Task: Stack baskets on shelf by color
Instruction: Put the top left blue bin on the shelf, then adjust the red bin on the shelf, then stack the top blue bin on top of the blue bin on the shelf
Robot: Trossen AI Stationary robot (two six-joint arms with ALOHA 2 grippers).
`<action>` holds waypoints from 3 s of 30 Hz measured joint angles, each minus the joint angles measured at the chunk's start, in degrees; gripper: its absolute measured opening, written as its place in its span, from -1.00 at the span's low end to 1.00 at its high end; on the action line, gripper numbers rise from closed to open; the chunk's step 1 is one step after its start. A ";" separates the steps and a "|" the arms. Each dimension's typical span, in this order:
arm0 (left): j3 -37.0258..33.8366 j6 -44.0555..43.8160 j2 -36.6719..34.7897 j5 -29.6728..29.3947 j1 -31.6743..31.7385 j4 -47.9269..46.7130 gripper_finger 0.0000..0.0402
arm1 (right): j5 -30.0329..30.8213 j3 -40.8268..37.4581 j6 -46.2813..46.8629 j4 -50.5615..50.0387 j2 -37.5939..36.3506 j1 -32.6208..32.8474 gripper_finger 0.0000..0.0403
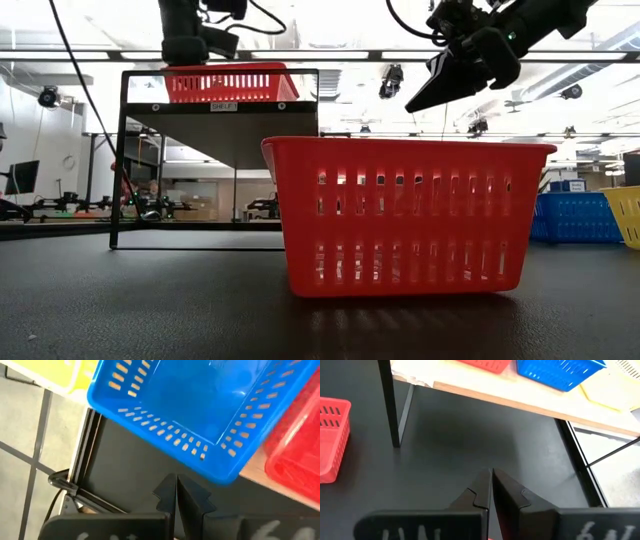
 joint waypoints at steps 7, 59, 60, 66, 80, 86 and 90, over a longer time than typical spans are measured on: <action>-0.02 -0.14 1.07 4.43 0.00 0.50 -1.00 | 0.00 -0.04 0.40 0.00 0.00 0.00 -0.96; 0.04 -15.28 -1.70 20.70 -12.44 -4.08 -1.00 | 0.00 -0.04 1.92 -0.40 0.00 0.00 -0.96; 0.04 -15.28 -1.72 20.70 -12.44 -4.11 -1.00 | 0.00 -0.04 1.92 -0.42 0.00 0.00 -0.96; 0.04 -15.28 -3.65 20.73 -12.44 -5.49 -1.00 | 0.00 -0.04 2.38 -0.54 0.00 0.11 -0.96; -7.69 -8.37 -13.92 5.51 -24.23 27.85 -1.00 | 0.10 -0.04 8.33 -1.88 -0.02 0.07 -0.96; -14.94 1.11 -16.08 5.20 -27.39 46.29 -1.00 | 0.13 0.04 13.00 0.93 -0.02 -0.80 -0.95; -19.10 8.75 -16.69 4.30 -27.70 56.12 -1.00 | 0.11 2.31 18.59 0.77 0.00 -2.61 -0.90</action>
